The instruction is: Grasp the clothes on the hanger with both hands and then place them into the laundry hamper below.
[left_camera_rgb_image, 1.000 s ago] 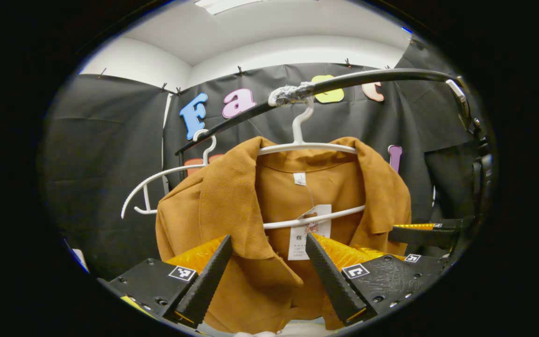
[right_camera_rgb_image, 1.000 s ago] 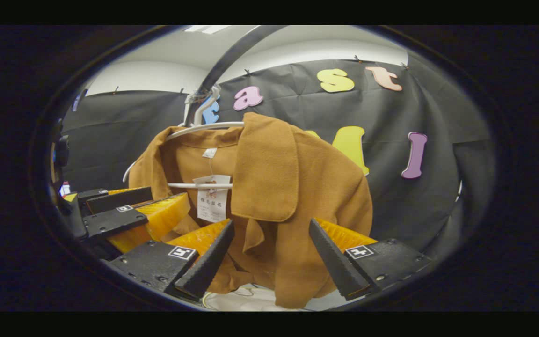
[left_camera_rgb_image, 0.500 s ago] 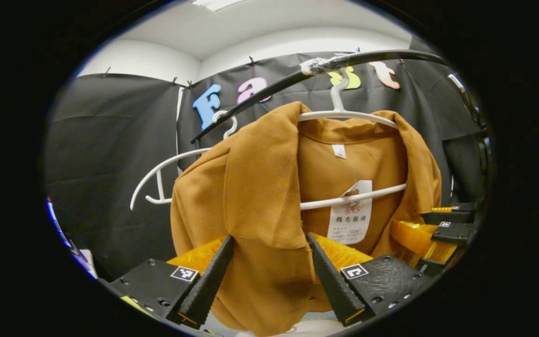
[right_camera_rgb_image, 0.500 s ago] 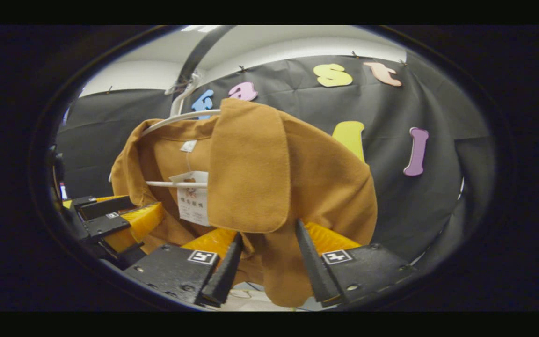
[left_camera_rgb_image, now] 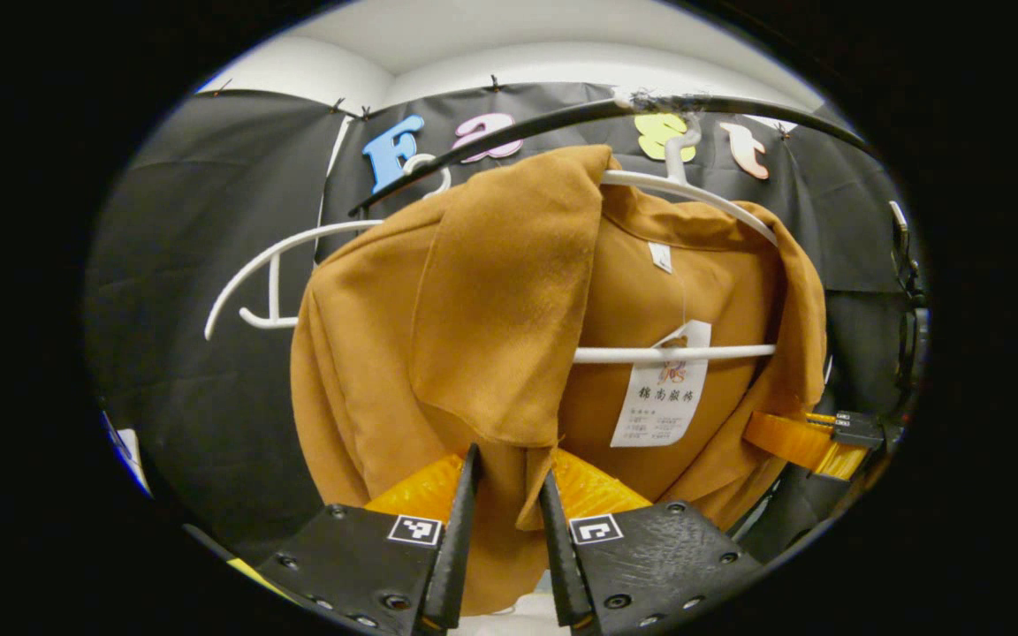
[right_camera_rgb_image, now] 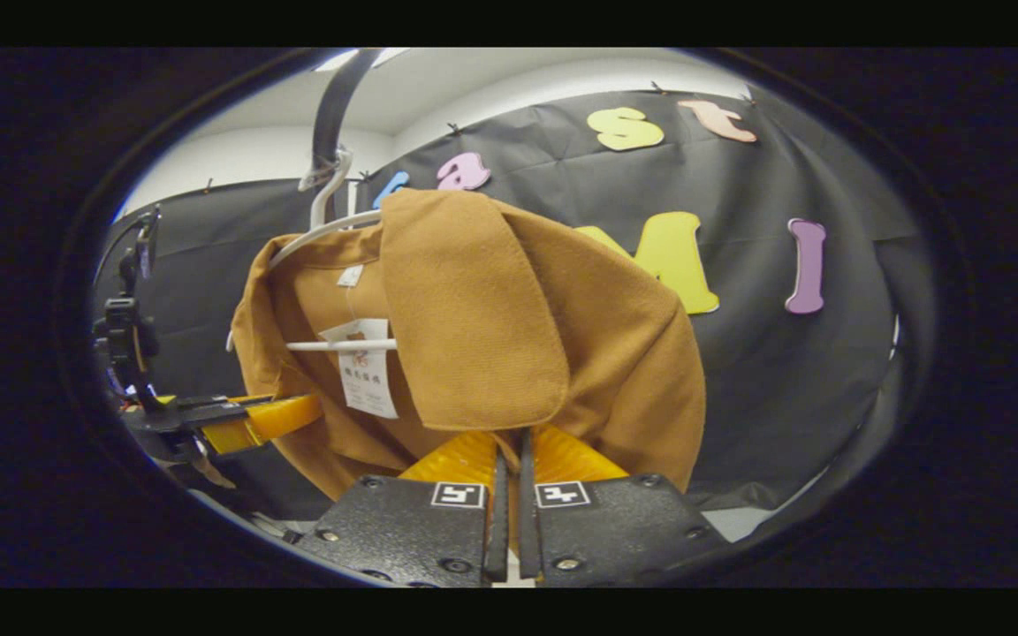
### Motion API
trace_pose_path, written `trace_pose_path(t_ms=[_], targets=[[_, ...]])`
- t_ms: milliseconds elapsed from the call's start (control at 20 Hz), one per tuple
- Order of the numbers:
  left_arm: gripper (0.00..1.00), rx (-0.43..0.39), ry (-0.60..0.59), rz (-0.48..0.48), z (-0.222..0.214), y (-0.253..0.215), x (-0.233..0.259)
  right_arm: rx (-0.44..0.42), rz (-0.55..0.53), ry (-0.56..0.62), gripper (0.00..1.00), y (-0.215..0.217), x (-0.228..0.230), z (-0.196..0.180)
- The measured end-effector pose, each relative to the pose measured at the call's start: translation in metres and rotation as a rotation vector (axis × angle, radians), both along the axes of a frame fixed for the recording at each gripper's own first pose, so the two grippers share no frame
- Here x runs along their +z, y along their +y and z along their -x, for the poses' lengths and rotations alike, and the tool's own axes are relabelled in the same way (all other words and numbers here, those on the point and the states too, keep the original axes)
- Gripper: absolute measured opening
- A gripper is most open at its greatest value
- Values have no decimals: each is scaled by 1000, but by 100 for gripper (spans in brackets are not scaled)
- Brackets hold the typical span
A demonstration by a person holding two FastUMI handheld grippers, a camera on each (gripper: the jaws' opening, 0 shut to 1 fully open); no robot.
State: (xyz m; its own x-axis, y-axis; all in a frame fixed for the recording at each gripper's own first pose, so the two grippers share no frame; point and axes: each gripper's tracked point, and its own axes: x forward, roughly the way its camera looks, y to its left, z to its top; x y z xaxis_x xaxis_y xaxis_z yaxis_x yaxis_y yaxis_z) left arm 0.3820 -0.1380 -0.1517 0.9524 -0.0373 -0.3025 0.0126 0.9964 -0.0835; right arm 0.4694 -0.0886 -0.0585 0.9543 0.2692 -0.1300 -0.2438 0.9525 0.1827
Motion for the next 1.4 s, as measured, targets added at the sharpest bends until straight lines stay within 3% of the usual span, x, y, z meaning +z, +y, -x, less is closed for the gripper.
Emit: trace_pose_path(t_ms=[50, 100, 200, 250, 300, 400, 450, 550, 700, 750, 950, 1100, 1150, 1200, 1300, 1400], targets=[[35, -6, 6, 10, 0, -1, -3, 6, -5, 14, 8, -3, -1, -1], [41, -13, 9, 16, 3, 0, -3, 24, -19, 23, 7, 0, -1, 0], [41, -18, 4, 10, 2, 1, -2, 57, -49, 40, 6, 2, -6, 2], [41, 38, 1, -23, -8, 12, -9, 61, -58, 47, 6, 1, -5, 2], [14, 59, -1, -26, -1, 19, 1, 71, -62, 44, 5, 1, -4, 3], [5, 41, 4, -10, 1, 15, 1, 79, -64, 42, 4, 0, -4, 4], [10, 46, 3, -14, 2, 17, 1, 85, -69, 45, 4, 1, -6, 4], [0, 16, -8, 3, 7, 14, 4, 105, -94, 47, 4, 2, -7, 3], [4, 20, -8, 1, 12, 24, 5, 160, -163, 52, 5, 3, -5, 4], [0, 26, -10, 3, 14, 29, 7, 202, -202, 53, 5, 6, -3, 8], [0, 15, -25, 47, 25, 39, 20, 391, -414, 55, 4, 14, 8, 23], [5, 36, -42, 55, 28, 51, 32, 505, -568, 4, 4, 16, 34, 38], [0, 39, -50, 67, 27, 53, 38, 532, -597, -4, 4, 16, 40, 45], [5, 42, -62, 81, 27, 53, 44, 554, -623, -12, 4, 16, 45, 49], [0, 47, -86, 97, 25, 57, 56, 596, -665, -30, 4, 12, 58, 54], [4, 43, -105, 102, 27, 59, 69, 655, -714, -53, 4, 11, 71, 65]])
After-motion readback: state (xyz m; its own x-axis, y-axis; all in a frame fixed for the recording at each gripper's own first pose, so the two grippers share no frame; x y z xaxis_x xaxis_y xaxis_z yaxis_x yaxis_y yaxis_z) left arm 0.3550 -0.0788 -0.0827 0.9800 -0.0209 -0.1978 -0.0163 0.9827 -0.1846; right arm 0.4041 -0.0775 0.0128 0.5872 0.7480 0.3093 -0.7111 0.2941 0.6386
